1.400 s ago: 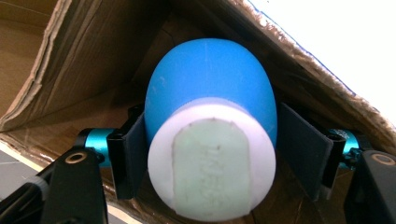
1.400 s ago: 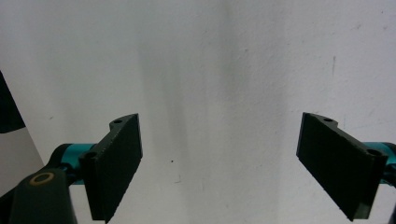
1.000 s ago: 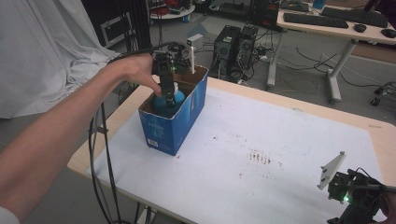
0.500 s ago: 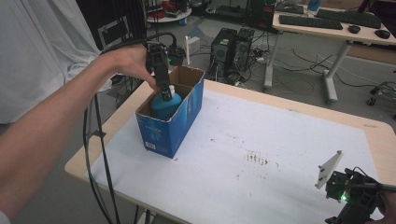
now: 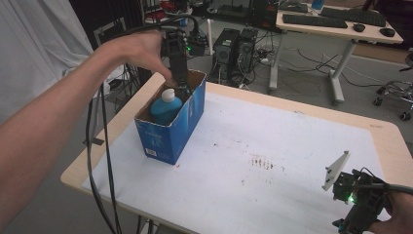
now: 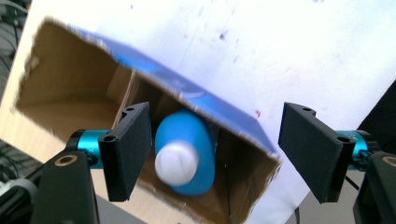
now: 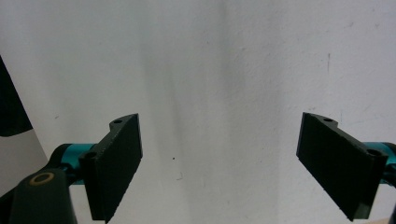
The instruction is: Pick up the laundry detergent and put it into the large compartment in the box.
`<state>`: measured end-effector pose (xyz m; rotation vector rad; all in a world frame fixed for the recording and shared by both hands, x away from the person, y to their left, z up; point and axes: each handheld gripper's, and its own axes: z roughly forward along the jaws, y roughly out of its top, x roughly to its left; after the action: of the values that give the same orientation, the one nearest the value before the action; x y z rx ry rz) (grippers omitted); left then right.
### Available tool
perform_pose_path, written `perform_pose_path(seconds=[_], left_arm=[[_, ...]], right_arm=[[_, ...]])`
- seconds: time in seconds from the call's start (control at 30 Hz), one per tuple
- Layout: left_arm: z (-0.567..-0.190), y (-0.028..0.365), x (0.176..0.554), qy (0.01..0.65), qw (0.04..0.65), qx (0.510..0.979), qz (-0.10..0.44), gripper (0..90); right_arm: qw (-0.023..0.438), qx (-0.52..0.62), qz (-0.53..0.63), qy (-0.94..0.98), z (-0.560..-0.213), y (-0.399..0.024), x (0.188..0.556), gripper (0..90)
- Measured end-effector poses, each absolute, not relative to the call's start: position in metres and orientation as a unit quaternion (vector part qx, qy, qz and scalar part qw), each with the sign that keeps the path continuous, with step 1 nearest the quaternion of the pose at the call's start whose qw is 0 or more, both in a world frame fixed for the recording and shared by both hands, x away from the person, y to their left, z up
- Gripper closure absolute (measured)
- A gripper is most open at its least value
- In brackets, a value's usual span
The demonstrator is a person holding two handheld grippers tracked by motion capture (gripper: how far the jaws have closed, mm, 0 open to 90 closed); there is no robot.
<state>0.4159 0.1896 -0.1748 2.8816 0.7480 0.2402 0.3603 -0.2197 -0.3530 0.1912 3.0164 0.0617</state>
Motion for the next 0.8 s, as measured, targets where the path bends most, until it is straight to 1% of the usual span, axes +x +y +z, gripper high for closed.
perform_pose_path(seconds=[0.03, 0.1, 0.2, 0.23, 0.33, 0.37, 0.8], left_arm=[[-0.174, 0.185, 0.416, 0.246, 0.08, 0.963, 0.079, 25.8], [-0.172, 0.177, 0.415, 0.238, 0.082, 0.964, 0.083, 22.0], [-0.172, 0.171, 0.415, 0.232, 0.081, 0.966, 0.085, 22.0], [-0.171, 0.159, 0.413, 0.219, 0.084, 0.968, 0.085, 21.2], [-0.173, 0.151, 0.412, 0.214, 0.083, 0.969, 0.086, 17.9], [-0.175, 0.143, 0.41, 0.207, 0.08, 0.971, 0.085, 17.5], [-0.198, 0.095, 0.401, 0.159, 0.081, 0.981, 0.072, 16.4]], right_arm=[[0.059, 0.064, 0.021, 0.996, -0.353, -0.22, 0.36, 13.5], [0.059, 0.065, 0.021, 0.996, -0.352, -0.22, 0.36, 13.5], [0.059, 0.065, 0.021, 0.996, -0.352, -0.22, 0.36, 13.5], [0.059, 0.067, 0.021, 0.996, -0.352, -0.22, 0.36, 13.5], [0.059, 0.065, 0.019, 0.996, -0.353, -0.22, 0.36, 13.5], [0.059, 0.067, 0.02, 0.996, -0.353, -0.219, 0.361, 13.5], [0.062, 0.077, 0.028, 0.995, -0.348, -0.219, 0.364, 13.5]])
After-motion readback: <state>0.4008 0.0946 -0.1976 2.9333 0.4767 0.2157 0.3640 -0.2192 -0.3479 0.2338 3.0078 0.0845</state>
